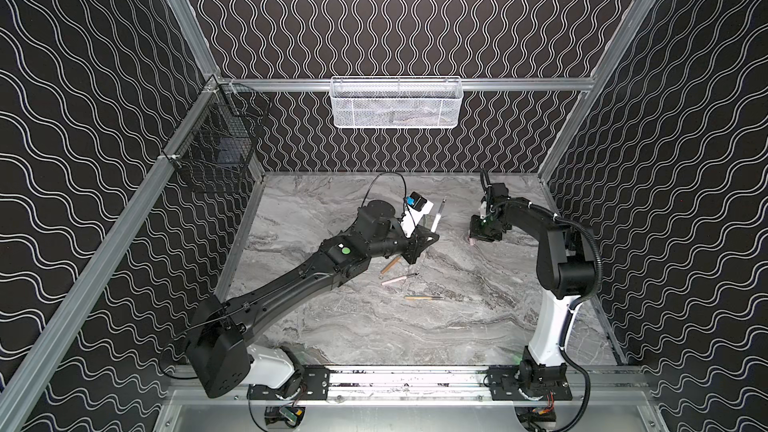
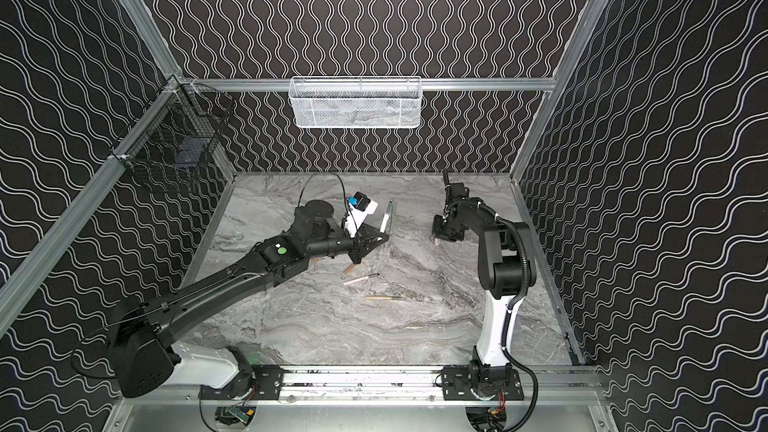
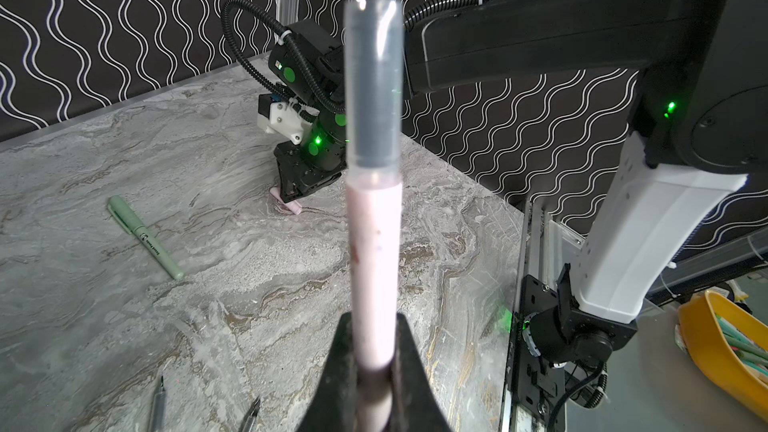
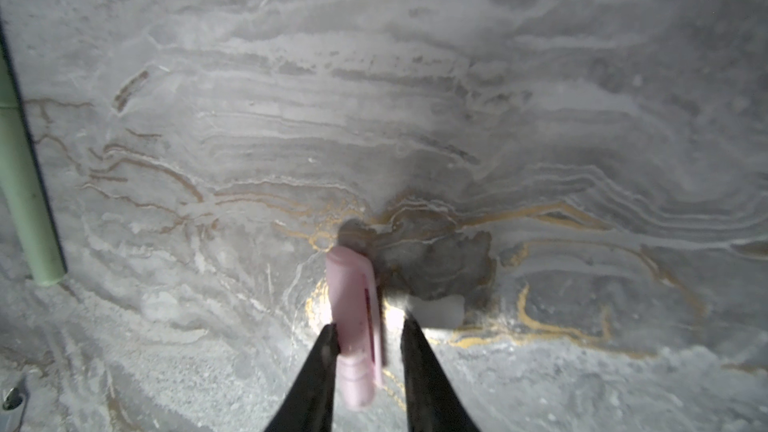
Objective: Insert the pens into the pen caps
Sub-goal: 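Adjust the right gripper around the pink cap while the left holds the pen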
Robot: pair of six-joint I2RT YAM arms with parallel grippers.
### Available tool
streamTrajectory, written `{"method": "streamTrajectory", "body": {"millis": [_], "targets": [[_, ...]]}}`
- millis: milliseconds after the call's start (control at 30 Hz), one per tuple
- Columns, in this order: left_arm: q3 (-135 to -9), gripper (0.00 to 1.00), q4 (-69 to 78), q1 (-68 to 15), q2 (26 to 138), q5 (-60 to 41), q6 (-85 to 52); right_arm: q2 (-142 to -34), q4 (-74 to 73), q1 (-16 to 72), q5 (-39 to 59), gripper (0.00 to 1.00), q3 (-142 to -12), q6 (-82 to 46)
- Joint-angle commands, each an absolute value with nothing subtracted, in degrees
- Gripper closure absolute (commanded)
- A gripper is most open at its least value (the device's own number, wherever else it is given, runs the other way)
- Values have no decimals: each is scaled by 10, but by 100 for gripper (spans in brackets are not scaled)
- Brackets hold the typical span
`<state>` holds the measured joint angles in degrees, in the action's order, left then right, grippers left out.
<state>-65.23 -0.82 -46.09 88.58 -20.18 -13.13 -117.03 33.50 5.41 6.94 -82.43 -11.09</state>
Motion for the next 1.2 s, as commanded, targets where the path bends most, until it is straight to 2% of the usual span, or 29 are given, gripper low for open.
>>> {"method": "streamTrajectory", "body": {"millis": [0,400,667,1167], "targets": [[-658,100,3,-462,888,-205,-121,-1173,332,54,69,71,-824,-111],[-658,100,3,-463,891,-205,-120,-1184,332,54,59,73,-821,-108],[-658,100,3,-463,893,-207,-121,-1153,329,48,85,69,-821,-109],[-660,100,2,-465,894,-208,-120,-1169,326,35,92,73,-824,-108]]}}
